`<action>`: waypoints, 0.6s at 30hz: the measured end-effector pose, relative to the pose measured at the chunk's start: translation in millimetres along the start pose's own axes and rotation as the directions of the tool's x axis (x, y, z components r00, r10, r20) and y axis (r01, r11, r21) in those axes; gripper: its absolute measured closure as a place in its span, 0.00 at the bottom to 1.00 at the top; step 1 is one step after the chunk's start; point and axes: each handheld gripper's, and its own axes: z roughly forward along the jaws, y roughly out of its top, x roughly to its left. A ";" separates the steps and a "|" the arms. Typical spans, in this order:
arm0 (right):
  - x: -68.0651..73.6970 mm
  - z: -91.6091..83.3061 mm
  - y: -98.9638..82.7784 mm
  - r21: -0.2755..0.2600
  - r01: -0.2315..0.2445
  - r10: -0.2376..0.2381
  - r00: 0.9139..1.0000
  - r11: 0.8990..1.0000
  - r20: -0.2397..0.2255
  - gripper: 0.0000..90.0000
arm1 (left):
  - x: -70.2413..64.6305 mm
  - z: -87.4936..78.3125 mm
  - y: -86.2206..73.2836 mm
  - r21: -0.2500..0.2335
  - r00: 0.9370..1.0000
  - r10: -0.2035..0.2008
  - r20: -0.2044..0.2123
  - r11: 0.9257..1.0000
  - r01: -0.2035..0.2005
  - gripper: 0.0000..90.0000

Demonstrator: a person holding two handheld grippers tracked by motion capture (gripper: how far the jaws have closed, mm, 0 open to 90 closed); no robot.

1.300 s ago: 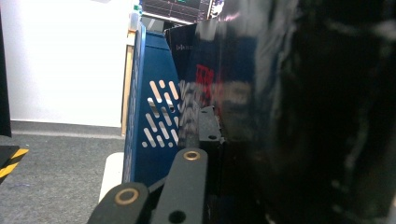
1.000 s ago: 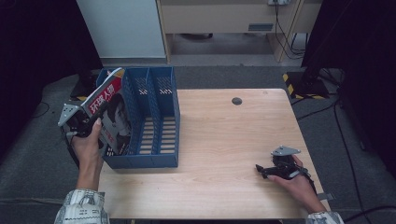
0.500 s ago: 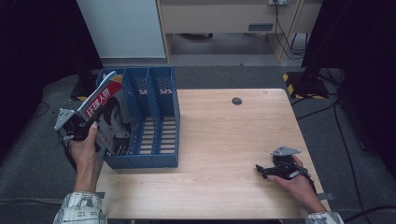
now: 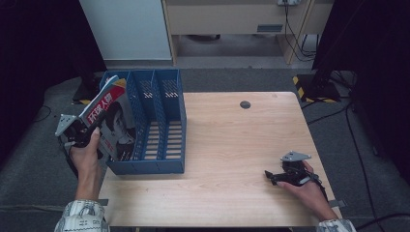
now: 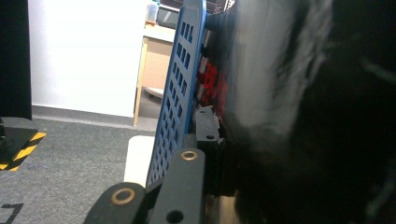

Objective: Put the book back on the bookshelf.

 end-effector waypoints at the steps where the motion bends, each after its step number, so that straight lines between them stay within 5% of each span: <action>1: 0.0 0.0 0.0 0.000 0.000 0.000 1.000 1.000 0.000 0.08 | 0.4 -0.3 0.1 0.001 1.000 -0.001 -0.004 1.000 0.001 0.94; 18: 0.1 0.0 0.0 0.000 0.000 0.000 1.000 1.000 0.000 0.08 | 0.3 -2.7 3.1 0.036 1.000 -0.010 -0.025 0.999 0.011 0.93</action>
